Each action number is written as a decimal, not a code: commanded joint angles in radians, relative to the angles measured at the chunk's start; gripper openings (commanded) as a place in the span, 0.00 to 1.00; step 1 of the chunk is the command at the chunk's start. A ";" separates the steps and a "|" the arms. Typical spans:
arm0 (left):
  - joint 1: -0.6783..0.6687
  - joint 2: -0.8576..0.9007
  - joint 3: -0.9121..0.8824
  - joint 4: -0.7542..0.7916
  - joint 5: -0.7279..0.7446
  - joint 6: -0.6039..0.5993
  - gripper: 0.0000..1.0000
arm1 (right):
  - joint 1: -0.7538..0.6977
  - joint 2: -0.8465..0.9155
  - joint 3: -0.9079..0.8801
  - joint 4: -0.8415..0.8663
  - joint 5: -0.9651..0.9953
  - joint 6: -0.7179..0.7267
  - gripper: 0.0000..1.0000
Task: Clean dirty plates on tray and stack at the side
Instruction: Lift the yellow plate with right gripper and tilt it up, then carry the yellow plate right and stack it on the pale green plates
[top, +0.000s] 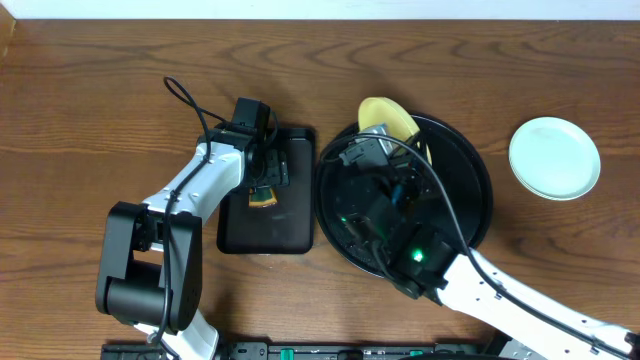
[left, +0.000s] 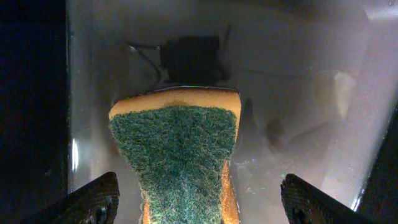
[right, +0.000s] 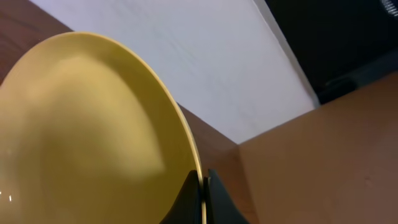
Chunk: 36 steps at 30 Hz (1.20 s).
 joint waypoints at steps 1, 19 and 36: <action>-0.001 -0.003 -0.007 0.002 -0.016 0.002 0.84 | 0.002 0.031 0.014 0.003 0.070 -0.023 0.01; -0.001 -0.003 -0.007 0.002 -0.016 0.002 0.84 | -0.122 0.082 0.014 -0.037 -0.210 0.189 0.01; -0.001 -0.003 -0.007 0.002 -0.016 0.002 0.84 | -0.606 0.062 0.014 -0.185 -1.196 0.591 0.01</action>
